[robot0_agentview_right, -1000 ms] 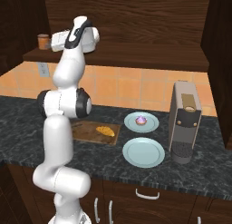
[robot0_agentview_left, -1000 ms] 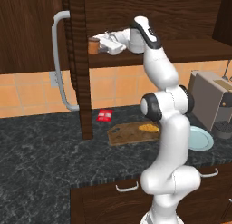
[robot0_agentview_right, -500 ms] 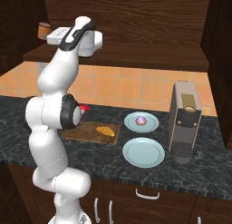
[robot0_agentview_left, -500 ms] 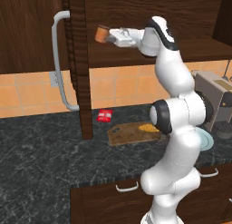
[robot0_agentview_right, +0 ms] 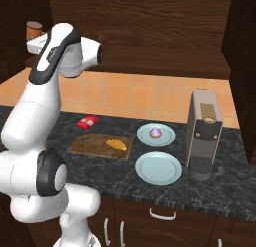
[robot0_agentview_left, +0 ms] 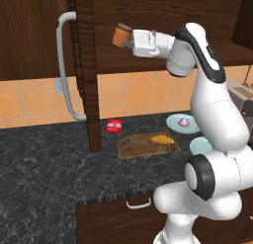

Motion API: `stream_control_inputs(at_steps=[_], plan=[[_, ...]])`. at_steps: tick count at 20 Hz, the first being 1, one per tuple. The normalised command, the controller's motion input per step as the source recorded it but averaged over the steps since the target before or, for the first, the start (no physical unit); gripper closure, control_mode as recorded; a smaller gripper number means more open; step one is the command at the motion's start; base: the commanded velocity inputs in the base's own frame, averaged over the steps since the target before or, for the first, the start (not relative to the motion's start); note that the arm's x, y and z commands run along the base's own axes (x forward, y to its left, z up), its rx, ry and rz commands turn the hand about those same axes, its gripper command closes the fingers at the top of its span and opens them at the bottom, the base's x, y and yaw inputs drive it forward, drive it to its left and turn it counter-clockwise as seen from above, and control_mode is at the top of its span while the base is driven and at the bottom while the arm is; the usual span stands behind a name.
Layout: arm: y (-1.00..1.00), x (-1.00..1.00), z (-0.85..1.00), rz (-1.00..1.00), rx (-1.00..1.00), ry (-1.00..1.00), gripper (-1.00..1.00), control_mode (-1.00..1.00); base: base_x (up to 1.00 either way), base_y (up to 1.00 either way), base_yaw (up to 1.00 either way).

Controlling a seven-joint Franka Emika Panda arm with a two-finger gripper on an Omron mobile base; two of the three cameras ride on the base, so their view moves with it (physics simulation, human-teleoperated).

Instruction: From the different types of pastries on the counter, select a croissant and place it on the cutting board. Then retrieve a jar of jam from the cabinet and place it alongside the croissant on the cutting board.

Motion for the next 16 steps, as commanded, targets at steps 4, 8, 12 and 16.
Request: stream_control_inputs(at_steps=[4, 8, 12, 16], plan=[[-0.52, -1.00, -0.04, -0.37, 0.00, 0.00, 1.00, -1.00, 0.00, 0.00, 0.00], [-0.49, -1.00, -0.03, -0.35, 0.00, 0.00, 1.00, -1.00, 0.00, 0.00, 0.00], [-0.38, -1.00, -0.27, -0.34, 0.00, 0.00, 1.00, -1.00, 0.00, 0.00, 0.00], [-0.37, -1.00, -0.22, -0.35, 0.00, 0.04, 1.00, -1.00, 0.00, 0.00, 0.00]])
